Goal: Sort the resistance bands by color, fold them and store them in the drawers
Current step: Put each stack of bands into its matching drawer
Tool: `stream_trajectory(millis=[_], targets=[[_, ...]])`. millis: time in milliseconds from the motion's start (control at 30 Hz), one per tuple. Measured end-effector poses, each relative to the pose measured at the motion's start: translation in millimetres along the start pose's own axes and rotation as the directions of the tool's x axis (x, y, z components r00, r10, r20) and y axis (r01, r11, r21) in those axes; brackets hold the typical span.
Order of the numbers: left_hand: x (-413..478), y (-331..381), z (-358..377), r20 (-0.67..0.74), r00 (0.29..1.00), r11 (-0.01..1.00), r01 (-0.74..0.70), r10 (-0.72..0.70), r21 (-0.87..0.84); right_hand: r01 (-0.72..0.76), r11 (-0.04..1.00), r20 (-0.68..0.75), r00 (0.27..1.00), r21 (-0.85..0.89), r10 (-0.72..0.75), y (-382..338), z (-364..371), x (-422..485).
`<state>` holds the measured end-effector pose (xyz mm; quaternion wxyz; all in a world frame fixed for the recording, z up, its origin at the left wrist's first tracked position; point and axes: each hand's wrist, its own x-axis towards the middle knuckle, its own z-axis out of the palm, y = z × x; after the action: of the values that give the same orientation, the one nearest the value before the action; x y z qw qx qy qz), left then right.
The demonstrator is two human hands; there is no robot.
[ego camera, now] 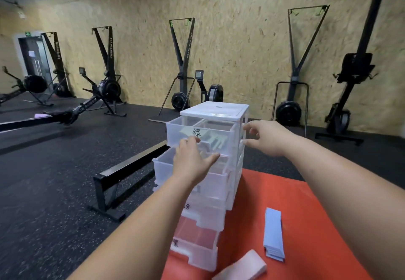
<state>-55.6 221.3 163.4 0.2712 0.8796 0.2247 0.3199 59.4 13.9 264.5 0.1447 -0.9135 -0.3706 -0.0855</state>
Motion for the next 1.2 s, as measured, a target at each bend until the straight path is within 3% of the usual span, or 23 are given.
stream_trajectory(millis=[333,467,600,767,1000,1200], targets=[[-98.7,27.2,49.8,-0.085,0.939,0.940,-0.338,0.333,-0.048,-0.147,0.989,0.208,0.968,0.002,0.143,64.1,57.8,-101.7],[-127.9,31.4,83.3,0.008,0.916,0.904,-0.396,0.402,-0.160,-0.223,0.975,0.280,0.936,-0.007,0.216,96.2,91.6,-128.3],[-141.3,27.5,125.2,0.225,0.904,0.929,-0.333,0.363,-0.161,-0.283,0.959,0.344,0.898,-0.027,0.275,126.7,126.4,-138.8],[-137.6,15.7,176.2,0.479,0.859,0.983,-0.166,0.183,-0.078,-0.326,0.945,0.378,0.872,-0.022,0.310,161.3,169.2,-129.5],[-107.2,-3.3,233.4,0.646,0.763,1.000,0.004,-0.002,-0.002,-0.354,0.935,0.382,0.862,-0.019,0.334,200.5,227.5,-90.9],[-85.0,-17.2,278.9,0.681,0.726,0.991,0.137,-0.096,-0.006,-0.401,0.913,0.407,0.848,0.076,0.339,215.1,271.2,-61.5]])
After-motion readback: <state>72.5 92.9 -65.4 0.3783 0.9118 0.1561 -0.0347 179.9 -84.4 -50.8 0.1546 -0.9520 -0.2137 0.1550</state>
